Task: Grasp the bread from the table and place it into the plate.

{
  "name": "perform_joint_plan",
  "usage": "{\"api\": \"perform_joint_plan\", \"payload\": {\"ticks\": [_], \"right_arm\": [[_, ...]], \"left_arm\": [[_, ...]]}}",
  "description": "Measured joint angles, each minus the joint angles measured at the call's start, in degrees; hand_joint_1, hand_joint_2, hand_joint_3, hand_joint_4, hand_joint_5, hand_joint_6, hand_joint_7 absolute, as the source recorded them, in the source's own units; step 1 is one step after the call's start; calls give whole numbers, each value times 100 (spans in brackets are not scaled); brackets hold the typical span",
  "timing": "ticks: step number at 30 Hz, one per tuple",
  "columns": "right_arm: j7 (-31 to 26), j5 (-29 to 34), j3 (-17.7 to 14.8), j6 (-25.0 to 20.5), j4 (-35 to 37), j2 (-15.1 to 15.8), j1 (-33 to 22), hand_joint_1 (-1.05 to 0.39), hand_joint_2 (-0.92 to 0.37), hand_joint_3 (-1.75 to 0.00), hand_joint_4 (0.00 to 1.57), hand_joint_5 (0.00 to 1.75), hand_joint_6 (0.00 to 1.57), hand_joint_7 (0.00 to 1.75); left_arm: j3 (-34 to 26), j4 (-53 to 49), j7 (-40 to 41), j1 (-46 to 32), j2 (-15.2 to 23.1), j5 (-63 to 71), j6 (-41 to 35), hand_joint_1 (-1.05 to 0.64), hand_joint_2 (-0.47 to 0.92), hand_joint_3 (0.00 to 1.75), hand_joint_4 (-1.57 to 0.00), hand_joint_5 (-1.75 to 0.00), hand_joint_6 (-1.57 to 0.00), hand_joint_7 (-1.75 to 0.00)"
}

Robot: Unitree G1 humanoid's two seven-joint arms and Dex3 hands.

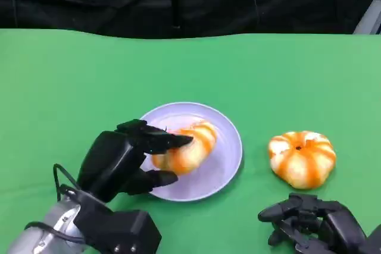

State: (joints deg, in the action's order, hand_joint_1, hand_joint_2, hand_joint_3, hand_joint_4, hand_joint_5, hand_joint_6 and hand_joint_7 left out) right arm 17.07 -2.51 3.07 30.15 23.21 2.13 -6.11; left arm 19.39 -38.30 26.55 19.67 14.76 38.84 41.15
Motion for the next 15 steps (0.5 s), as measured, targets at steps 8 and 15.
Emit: {"api": "perform_joint_plan", "payload": {"ticks": [8,15], "right_arm": [[1,-1,0,1,15,0,30,-3,-92,-40,75,126,97,56],[0,-1,-1,3,23,0,73,-3,-92,-39,75,126,98,56]], "left_arm": [[-2,32,-401,0,49,-266,20,-88,92,25,-45,0,-45,0],[-5,119,-660,-2,101,-329,14,-97,92,33,-33,0,-37,0]]}}
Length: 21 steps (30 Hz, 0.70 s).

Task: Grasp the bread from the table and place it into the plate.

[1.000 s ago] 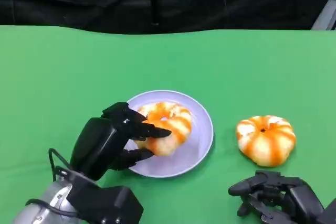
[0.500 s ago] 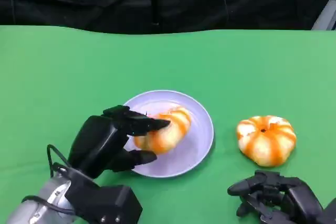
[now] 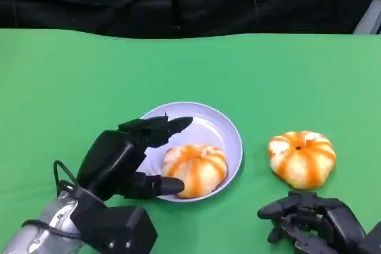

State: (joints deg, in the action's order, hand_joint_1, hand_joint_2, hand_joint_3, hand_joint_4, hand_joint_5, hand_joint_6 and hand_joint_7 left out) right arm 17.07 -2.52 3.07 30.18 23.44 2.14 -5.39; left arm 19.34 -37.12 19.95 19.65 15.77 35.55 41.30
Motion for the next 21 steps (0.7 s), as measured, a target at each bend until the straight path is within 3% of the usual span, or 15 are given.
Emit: {"api": "perform_joint_plan", "payload": {"ticks": [9,12,21], "right_arm": [[-4,4,-1,2,-2,2,-14,-2,-92,-40,76,127,98,56],[-3,4,0,4,-2,2,-11,-2,-92,-40,76,126,98,56],[9,13,-5,17,51,9,-3,-3,-92,-40,77,125,98,56]], "left_arm": [[-147,182,-154,-103,2,-234,-6,-103,92,38,-26,0,-26,0],[-207,221,-216,-139,-9,-353,17,-98,92,38,-28,-1,-24,0],[-720,366,-623,-515,-210,-1599,270,-91,92,33,-36,-3,-29,-2]]}}
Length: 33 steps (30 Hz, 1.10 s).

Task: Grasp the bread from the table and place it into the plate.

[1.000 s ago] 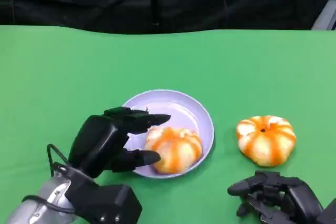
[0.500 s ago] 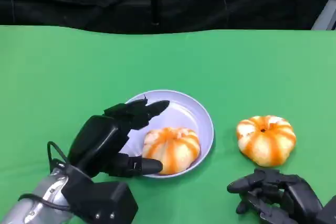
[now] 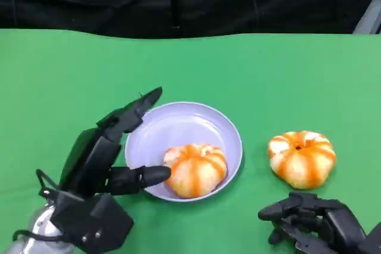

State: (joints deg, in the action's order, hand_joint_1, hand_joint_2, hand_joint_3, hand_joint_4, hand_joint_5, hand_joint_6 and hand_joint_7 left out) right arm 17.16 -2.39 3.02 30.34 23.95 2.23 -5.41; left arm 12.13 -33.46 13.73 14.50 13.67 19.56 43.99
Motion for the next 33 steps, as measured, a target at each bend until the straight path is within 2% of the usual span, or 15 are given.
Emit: {"api": "perform_joint_plan", "payload": {"ticks": [15,33], "right_arm": [[-11,48,-5,44,6,8,-10,-4,-92,-39,76,122,98,55],[131,-139,-24,58,173,21,54,-3,-92,-40,79,120,99,53]], "left_arm": [[-694,155,-669,-504,-146,-1028,396,-83,92,30,-46,-4,-36,-2],[-1565,-503,-1349,-795,-201,-1962,902,-78,92,31,-58,-5,-37,-1]]}}
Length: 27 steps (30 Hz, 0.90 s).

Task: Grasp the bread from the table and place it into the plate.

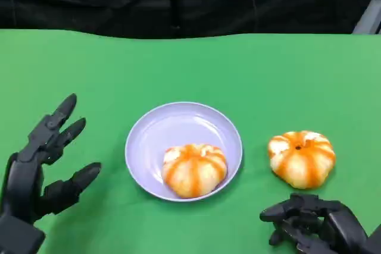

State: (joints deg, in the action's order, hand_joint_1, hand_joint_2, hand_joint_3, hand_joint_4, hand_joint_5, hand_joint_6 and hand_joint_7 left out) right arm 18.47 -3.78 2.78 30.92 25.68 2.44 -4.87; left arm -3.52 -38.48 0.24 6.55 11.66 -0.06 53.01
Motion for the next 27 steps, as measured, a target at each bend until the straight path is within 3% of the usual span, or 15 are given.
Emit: {"api": "perform_joint_plan", "payload": {"ticks": [27], "right_arm": [[42,0,-4,122,112,42,56,-4,-92,-38,78,120,100,49]], "left_arm": [[-387,-57,-1586,-659,-519,-1288,-134,-68,92,23,-66,-3,-44,-2]]}}
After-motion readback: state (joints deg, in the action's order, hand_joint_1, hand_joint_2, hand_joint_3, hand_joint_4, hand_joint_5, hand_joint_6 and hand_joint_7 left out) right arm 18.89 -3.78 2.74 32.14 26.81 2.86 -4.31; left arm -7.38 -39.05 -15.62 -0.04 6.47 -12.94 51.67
